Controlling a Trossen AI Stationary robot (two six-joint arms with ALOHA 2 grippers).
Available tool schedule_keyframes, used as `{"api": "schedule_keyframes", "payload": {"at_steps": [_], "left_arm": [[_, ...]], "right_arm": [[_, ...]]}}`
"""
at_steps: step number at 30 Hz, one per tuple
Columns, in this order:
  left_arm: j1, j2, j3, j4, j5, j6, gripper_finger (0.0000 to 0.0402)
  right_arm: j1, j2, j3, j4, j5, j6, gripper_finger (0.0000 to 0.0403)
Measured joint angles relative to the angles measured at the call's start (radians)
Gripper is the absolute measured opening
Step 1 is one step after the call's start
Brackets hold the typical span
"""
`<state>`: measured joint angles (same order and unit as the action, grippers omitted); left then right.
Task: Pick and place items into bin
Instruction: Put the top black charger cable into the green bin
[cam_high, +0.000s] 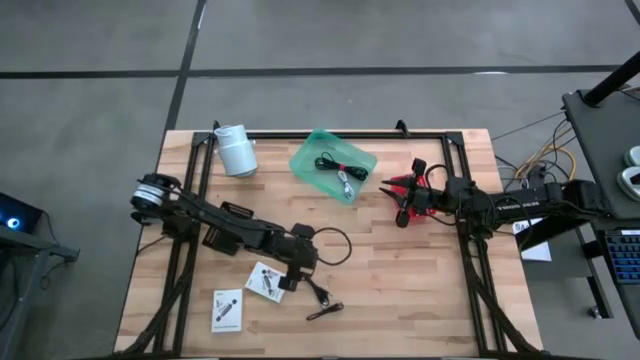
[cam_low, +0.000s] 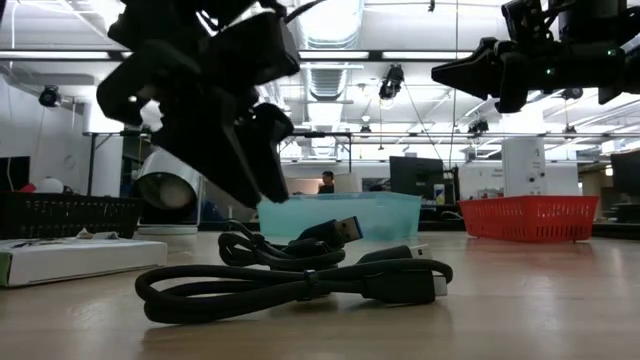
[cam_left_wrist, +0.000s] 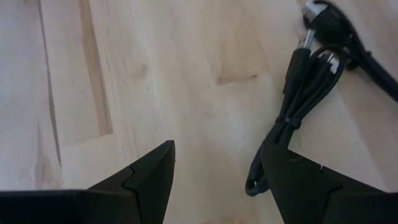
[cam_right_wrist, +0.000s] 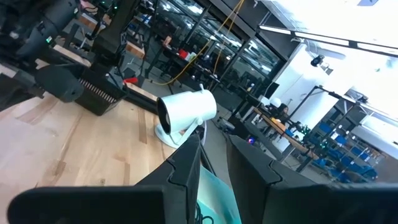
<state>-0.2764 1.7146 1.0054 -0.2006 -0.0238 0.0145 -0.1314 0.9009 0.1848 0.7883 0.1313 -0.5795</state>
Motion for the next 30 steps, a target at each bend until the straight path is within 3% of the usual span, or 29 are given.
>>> {"api": "schedule_keyframes", "payload": {"at_steps": [13, 20, 30], "left_arm": [[0.0, -0.001, 0.0, -0.026, 0.01, -0.006, 0.0222], [-0.002, -0.009, 0.0, -0.025, 0.172, -0.01, 0.0222], [-0.007, 0.069, 0.0, -0.026, 0.151, -0.01, 0.0222]], "right_arm": [[0.0, 0.0, 0.0, 0.0, 0.0, 0.0, 0.0068], [0.0, 0.0, 0.0, 0.0, 0.0, 0.0, 0.0068], [0.0, 0.0, 0.0, -0.007, 0.0, 0.0, 0.0068]]}}
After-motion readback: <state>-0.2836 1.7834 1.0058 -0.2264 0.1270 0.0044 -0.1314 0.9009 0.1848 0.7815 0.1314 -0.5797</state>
